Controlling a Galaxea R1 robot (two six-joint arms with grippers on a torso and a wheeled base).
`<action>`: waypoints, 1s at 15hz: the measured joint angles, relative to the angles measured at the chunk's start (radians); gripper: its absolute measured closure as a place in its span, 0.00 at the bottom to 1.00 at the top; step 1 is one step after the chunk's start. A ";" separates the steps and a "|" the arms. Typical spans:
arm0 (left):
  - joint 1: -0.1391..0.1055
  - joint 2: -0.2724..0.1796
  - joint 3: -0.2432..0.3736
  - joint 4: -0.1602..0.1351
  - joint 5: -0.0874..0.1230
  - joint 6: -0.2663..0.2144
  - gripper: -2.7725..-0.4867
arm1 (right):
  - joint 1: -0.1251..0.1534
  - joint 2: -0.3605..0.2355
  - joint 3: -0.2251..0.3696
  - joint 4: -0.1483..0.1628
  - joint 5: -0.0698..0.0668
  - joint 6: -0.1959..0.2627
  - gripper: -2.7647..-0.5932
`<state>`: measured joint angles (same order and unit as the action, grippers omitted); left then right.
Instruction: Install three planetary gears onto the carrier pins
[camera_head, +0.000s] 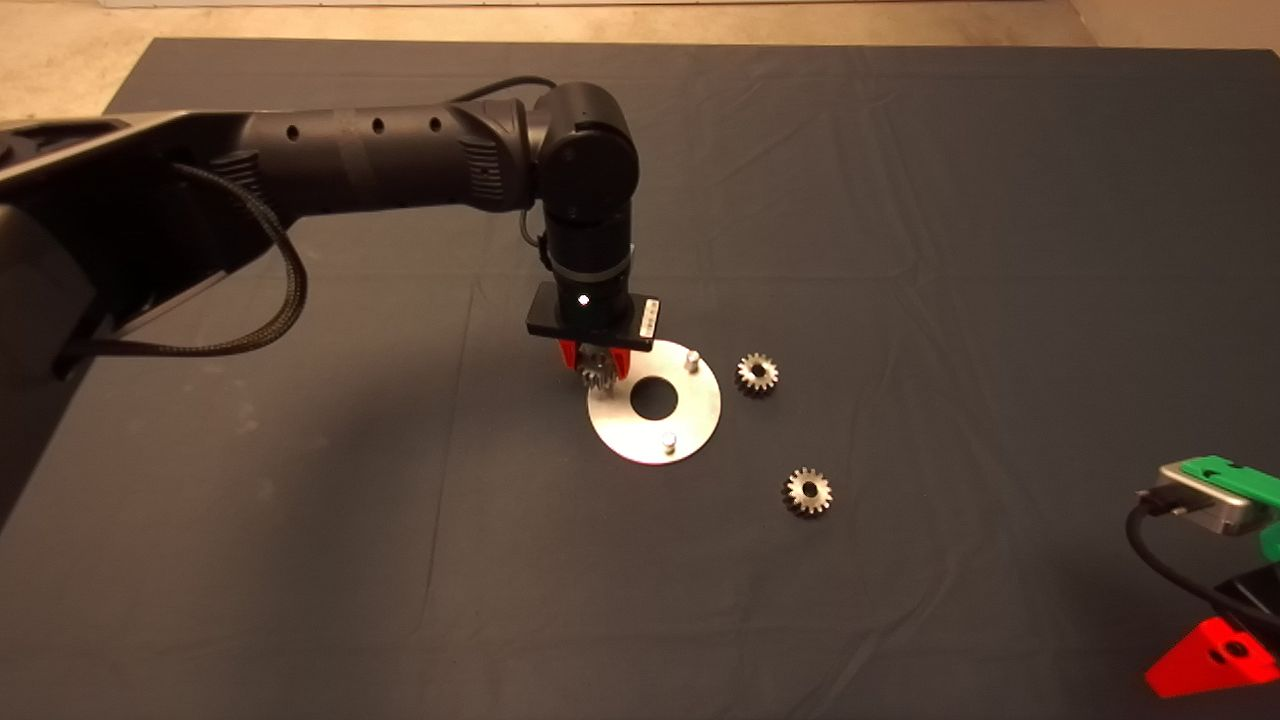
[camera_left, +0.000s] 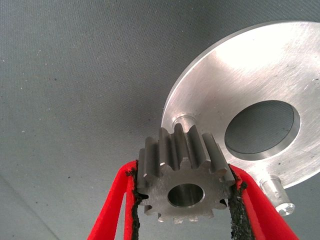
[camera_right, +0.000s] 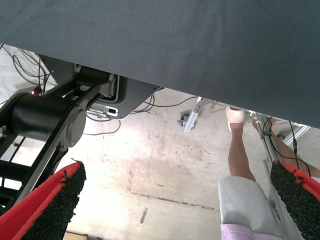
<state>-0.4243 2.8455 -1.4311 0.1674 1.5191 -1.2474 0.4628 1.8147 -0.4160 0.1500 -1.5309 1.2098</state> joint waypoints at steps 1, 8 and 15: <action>0.000 0.000 0.000 0.000 -0.001 0.000 0.83 | 0.000 0.000 0.000 0.000 0.000 0.000 0.01; 0.000 0.023 -0.017 0.000 -0.012 0.001 0.83 | 0.000 0.000 0.000 0.000 0.000 0.000 0.01; 0.000 0.019 -0.026 -0.001 -0.013 0.001 0.83 | 0.000 0.000 0.000 0.000 0.000 0.000 0.01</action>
<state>-0.4243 2.8644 -1.4572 0.1668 1.5057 -1.2468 0.4628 1.8147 -0.4160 0.1500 -1.5306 1.2098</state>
